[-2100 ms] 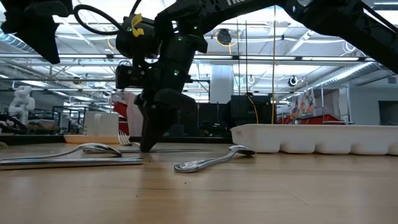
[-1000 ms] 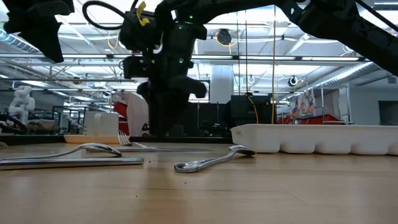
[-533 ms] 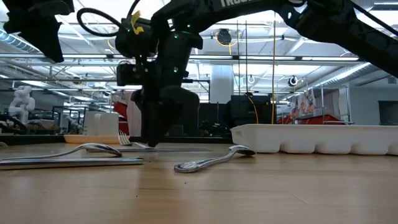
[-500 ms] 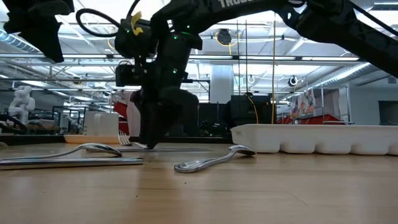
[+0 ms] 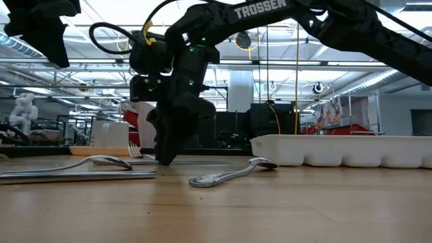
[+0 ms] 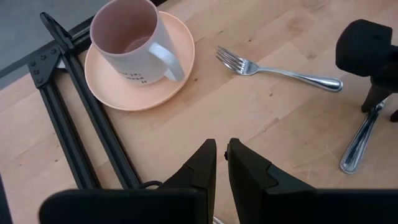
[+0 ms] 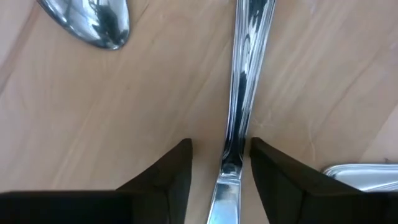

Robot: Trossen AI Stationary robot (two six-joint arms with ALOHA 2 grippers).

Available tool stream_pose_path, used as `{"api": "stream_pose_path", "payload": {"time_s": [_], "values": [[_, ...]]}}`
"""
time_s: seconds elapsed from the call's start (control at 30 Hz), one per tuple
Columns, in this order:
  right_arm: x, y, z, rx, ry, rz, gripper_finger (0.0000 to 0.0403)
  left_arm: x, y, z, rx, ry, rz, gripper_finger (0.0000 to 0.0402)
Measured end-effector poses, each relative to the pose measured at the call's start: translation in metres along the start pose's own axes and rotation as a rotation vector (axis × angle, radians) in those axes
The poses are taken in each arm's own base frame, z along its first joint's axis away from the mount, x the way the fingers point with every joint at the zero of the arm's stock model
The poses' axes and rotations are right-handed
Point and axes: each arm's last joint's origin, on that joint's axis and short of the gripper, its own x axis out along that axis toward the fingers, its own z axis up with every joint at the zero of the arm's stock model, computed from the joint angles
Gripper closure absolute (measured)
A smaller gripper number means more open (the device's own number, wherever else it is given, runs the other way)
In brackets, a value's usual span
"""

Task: Sort silverware
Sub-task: Put the top silver knife into the white silverware tray

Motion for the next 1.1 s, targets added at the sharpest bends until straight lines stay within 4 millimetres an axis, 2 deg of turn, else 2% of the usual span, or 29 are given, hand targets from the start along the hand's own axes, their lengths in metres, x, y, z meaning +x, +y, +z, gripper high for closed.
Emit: {"api": "stream_pose_path", "payload": {"time_s": [0.27, 0.47, 0.8, 1.1], "values": [[0.008, -0.005, -0.005, 0.013, 0.013, 0.024, 0.0307, 0.0, 0.0, 0.0, 0.001, 0.001, -0.001, 0.0353], [0.008, -0.005, -0.006, 0.013, 0.023, 0.011, 0.0389, 0.0, 0.0, 0.0, 0.006, 0.002, -0.001, 0.0353], [0.003, 0.009, 0.005, -0.002, 0.036, -0.049, 0.04, 0.0, 0.0, 0.0, 0.03, 0.004, -0.001, 0.0353], [-0.026, 0.013, 0.011, 0.03, 0.0, -0.117, 0.0402, 0.0, 0.0, 0.0, 0.056, 0.003, 0.002, 0.0353]]}}
